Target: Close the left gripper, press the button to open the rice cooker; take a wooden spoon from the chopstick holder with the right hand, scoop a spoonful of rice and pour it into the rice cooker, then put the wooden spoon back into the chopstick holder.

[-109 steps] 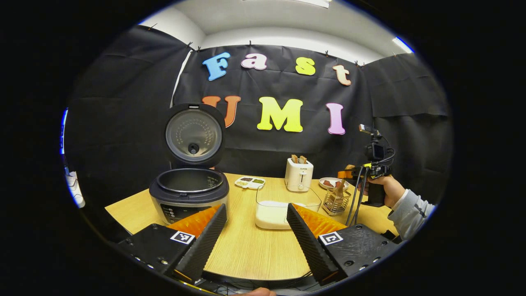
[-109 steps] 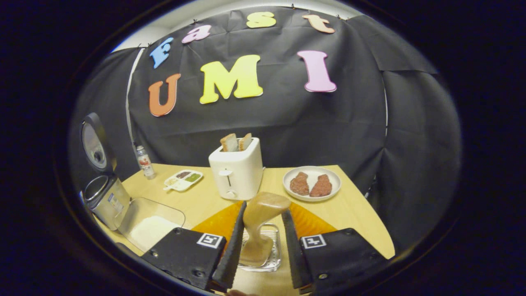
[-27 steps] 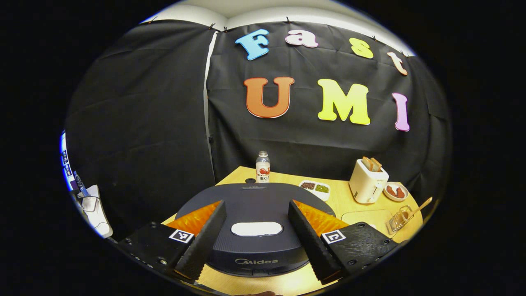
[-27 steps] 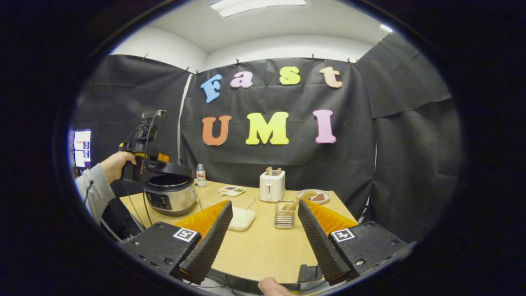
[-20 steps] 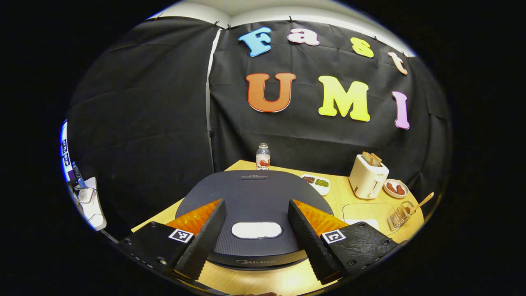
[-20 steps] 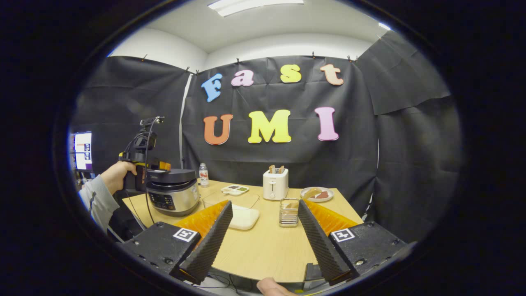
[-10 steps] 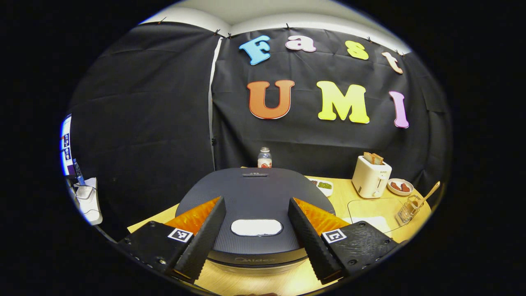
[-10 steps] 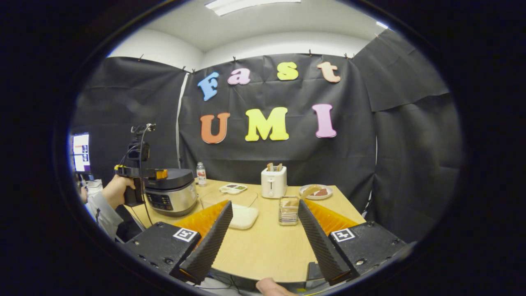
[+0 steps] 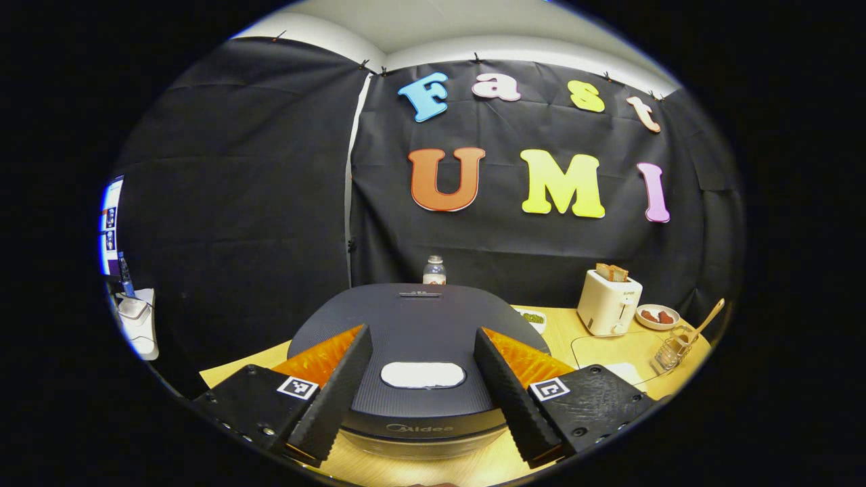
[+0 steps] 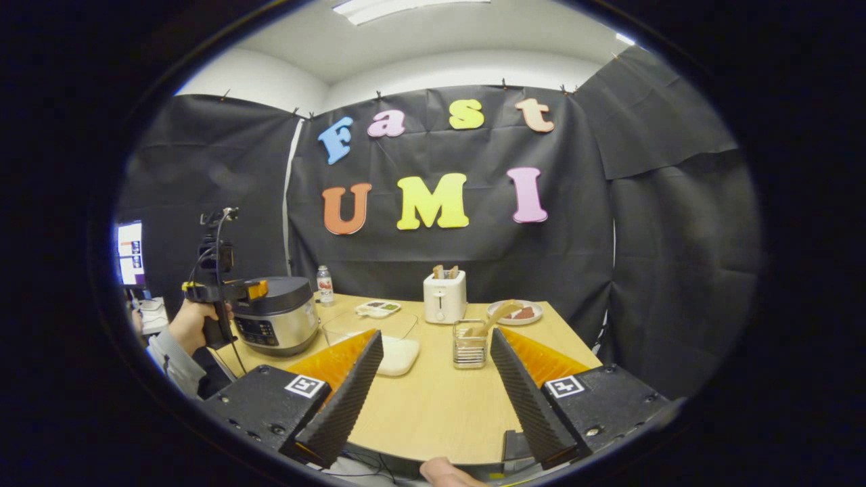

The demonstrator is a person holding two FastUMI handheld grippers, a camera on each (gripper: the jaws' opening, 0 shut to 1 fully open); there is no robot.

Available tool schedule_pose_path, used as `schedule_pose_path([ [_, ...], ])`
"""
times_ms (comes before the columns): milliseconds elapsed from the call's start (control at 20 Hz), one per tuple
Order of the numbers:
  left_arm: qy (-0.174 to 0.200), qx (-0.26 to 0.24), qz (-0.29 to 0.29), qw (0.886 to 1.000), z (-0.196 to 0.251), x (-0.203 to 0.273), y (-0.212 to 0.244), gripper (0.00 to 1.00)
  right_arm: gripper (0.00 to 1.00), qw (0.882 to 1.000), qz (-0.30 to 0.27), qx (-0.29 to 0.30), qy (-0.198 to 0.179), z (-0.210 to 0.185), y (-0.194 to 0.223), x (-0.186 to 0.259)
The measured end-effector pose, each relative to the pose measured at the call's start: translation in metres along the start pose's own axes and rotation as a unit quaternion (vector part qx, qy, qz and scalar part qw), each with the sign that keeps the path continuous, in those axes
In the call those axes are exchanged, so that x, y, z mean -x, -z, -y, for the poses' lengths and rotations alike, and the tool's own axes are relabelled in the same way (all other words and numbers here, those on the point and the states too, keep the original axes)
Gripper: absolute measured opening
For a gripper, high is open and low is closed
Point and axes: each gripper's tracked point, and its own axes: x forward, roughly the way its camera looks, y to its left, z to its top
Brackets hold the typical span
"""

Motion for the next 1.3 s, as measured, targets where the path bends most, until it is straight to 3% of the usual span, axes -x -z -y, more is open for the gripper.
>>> schedule_pose_path([
  [250,0.020,0.041,-0.020,0.999,0.002,0.012,-0.013,0.92,1.00,1.000,0.010,-0.002,0.014,0.006,-0.013,0.000],
  [750,0.055,-0.016,0.013,0.998,0.031,0.102,-0.073,0.94,1.00,0.997,0.053,0.017,0.044,0.006,-0.073,0.008],
  [800,0.060,-0.018,0.016,0.998,0.037,0.115,-0.076,1.00,1.00,0.997,0.055,0.020,0.049,0.006,-0.078,0.011],
  [850,0.065,-0.022,0.020,0.997,0.043,0.125,-0.080,0.94,1.00,0.997,0.055,0.021,0.052,0.006,-0.080,0.012],
  [1300,0.108,-0.046,0.055,0.992,0.090,0.214,-0.090,0.94,1.00,0.994,0.066,0.013,0.086,0.020,-0.112,0.027],
])
